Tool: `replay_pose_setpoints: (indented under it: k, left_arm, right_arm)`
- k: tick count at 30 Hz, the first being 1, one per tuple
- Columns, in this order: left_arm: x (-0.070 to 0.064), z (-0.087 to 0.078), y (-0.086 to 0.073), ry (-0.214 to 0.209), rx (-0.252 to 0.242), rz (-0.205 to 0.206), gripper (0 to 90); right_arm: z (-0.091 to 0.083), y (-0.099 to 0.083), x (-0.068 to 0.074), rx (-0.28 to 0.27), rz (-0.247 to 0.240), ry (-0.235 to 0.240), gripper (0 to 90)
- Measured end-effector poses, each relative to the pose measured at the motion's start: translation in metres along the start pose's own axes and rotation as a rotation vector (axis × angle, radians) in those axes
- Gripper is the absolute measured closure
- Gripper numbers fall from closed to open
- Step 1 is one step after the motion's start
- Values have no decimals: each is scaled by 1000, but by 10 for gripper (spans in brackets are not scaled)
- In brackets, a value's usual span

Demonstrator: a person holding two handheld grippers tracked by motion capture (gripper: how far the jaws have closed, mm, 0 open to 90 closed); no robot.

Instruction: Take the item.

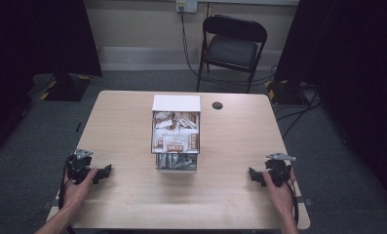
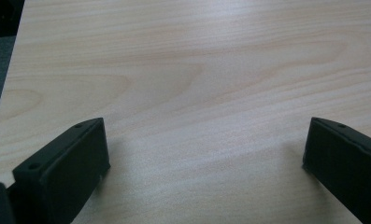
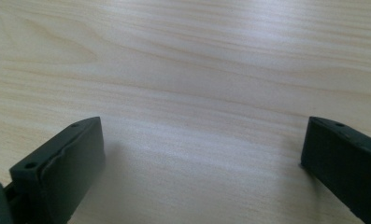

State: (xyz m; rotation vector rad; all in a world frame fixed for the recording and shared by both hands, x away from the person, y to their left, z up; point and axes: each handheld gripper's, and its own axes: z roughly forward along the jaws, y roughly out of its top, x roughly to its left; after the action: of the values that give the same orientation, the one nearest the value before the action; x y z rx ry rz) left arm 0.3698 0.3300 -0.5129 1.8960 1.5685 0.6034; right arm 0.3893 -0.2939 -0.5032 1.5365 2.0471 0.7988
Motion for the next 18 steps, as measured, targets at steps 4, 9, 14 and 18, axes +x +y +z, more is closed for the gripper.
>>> replay_pose_setpoints:
  k: [4,9,14,18]
  left_arm:
    - [0,0,0,-4,3,6,0]
    - [0,-1,0,-7,5,4,5]
    - [0,-2,0,-3,12,0,14]
    - [0,-2,0,-1,14,-1,18]
  right_arm:
    - [0,0,0,0,0,0,0]
    - [0,0,0,0,1,0,0]
    - [0,0,0,0,0,0,0]
    - [0,0,0,-1,-1,0,0]
